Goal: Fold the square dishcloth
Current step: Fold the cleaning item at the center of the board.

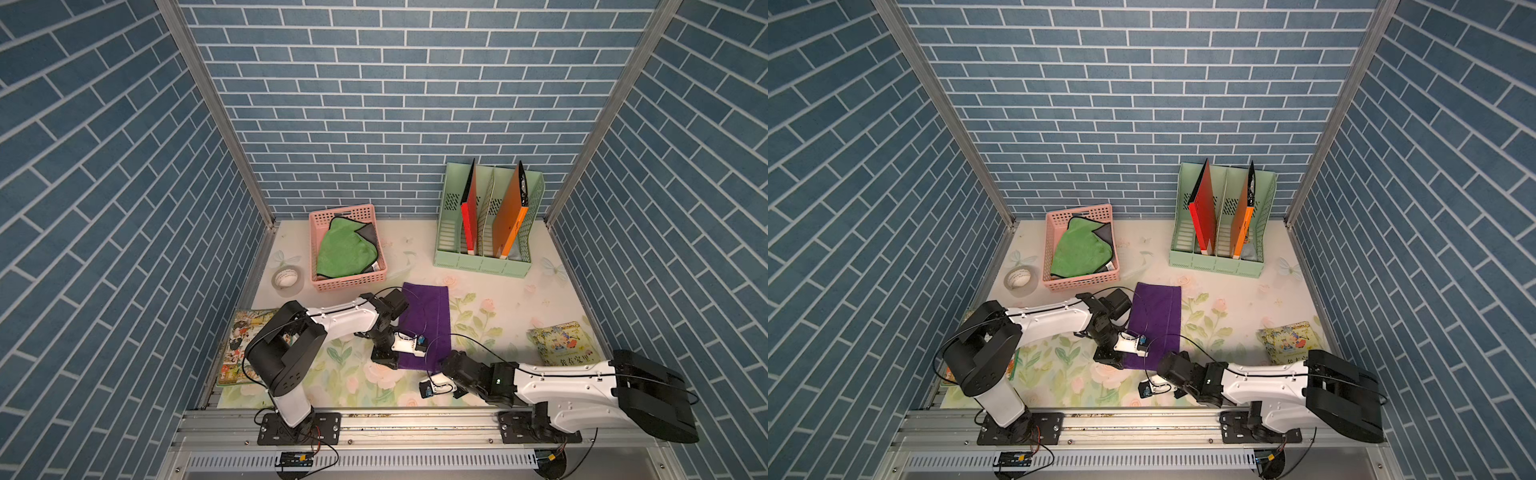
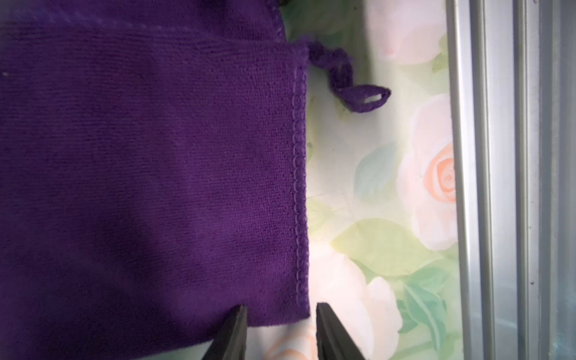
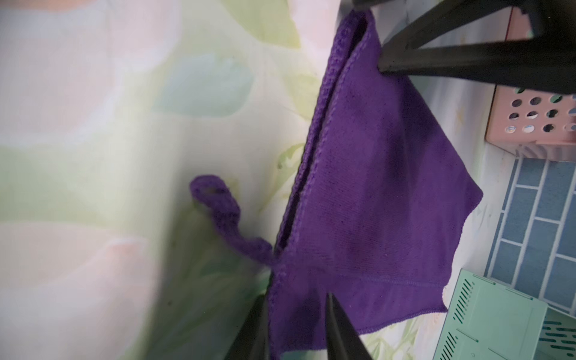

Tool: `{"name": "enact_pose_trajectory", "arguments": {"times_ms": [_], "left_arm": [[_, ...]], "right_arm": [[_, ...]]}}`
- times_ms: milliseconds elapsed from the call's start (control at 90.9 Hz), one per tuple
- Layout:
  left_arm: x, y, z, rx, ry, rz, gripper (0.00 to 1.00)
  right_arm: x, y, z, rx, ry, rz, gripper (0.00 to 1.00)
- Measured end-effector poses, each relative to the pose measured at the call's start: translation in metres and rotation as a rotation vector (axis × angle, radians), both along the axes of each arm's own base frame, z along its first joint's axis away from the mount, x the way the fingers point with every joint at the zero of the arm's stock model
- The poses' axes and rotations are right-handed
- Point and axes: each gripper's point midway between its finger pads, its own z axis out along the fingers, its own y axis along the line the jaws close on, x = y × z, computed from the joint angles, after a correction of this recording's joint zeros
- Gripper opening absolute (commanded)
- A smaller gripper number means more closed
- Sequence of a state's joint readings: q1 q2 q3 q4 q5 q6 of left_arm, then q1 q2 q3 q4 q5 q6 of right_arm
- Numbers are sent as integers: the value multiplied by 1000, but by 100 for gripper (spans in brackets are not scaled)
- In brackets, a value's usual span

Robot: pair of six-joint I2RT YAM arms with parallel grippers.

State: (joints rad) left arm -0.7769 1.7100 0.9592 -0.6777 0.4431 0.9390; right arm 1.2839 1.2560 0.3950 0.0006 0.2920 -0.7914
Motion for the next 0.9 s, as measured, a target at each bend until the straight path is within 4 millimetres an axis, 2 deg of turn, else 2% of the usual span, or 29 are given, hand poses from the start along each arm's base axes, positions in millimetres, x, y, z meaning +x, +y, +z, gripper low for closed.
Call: {"name": "enact_pose_trajectory", "arguments": {"times_ms": [44,77,121,187,242,418,682,803,902], "left_arm": [[-1,0,-1,1,-14,-3,43],[0,0,-1,2,-25,-3,39],[1,-1,-2,7,-47,3,25],[7,-3,-3,6,-87,14,8],[11,-6,-3,4,-114,14,1],[11,-4,6,19,-115,27,0],[13,-17,64,-58,-112,41,0],[11,-10,72,-49,-89,60,0],[25,-10,76,-48,-90,99,0]], "right_arm": [[0,2,-1,1,3,0,23],[0,2,-1,1,6,1,19],[-1,2,-2,-1,12,2,14],[-3,0,-4,-4,30,-5,0],[-5,-3,-5,-10,47,-16,0],[-7,-3,12,36,82,-60,0],[-7,8,54,195,113,-111,0],[-2,5,58,215,123,-144,0],[12,-2,59,231,131,-205,0]]}}
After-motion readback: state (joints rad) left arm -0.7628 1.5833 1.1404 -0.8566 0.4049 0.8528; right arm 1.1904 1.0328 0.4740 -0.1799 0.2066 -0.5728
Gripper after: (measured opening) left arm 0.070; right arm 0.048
